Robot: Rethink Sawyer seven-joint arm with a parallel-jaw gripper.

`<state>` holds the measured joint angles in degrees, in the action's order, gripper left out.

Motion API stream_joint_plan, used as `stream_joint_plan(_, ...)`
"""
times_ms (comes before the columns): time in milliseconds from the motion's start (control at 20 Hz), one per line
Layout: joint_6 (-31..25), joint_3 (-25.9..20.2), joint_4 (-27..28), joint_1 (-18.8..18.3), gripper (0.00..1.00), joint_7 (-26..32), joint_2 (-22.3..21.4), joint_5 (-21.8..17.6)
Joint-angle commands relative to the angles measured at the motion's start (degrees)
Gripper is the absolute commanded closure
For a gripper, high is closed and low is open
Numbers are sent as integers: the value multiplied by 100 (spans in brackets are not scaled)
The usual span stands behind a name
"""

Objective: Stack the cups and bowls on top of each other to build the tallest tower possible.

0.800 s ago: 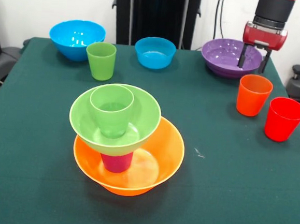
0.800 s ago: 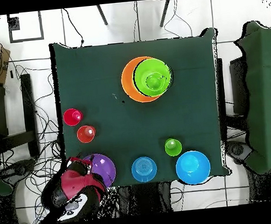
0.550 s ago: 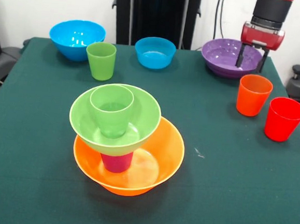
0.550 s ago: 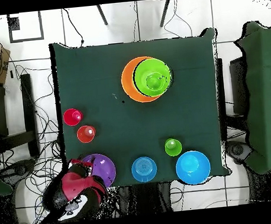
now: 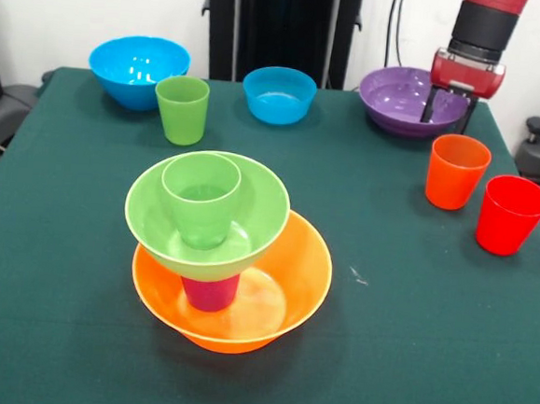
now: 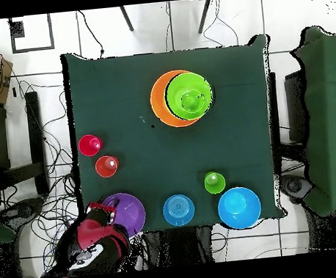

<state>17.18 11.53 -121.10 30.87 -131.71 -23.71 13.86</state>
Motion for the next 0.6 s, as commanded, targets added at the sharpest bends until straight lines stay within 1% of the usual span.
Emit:
stream_joint_plan(50, 456, -515, 440, 70, 0, -1279, 648, 493)
stream_joint_plan(350, 583, -592, 602, 67, 0, -1223, 887, 673)
stream_joint_plan(450, 648, -614, 598, 30, 0, -1253, 906, 668)
stream_joint_plan(600, 490, -414, 623, 257, 0, -1096, 911, 883)
